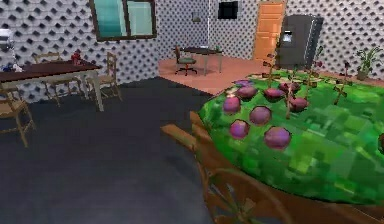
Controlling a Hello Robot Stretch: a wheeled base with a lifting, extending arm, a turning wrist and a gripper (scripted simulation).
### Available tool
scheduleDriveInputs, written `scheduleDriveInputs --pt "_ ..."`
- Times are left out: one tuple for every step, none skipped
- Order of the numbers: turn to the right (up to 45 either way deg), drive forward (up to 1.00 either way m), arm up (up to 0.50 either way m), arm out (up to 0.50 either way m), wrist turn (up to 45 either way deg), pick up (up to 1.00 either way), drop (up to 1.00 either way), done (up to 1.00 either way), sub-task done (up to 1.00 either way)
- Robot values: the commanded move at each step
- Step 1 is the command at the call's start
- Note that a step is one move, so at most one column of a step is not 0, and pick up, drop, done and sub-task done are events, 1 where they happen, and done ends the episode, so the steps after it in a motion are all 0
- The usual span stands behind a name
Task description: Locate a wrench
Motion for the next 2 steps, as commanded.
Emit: scheduleDriveInputs --pt "-21.0 0.00 0.00 0.00 0.0 0.00 0.00 0.00 0.00" --pt "0.0 1.00 0.00 0.00 0.0 0.00 0.00 0.00 0.00"
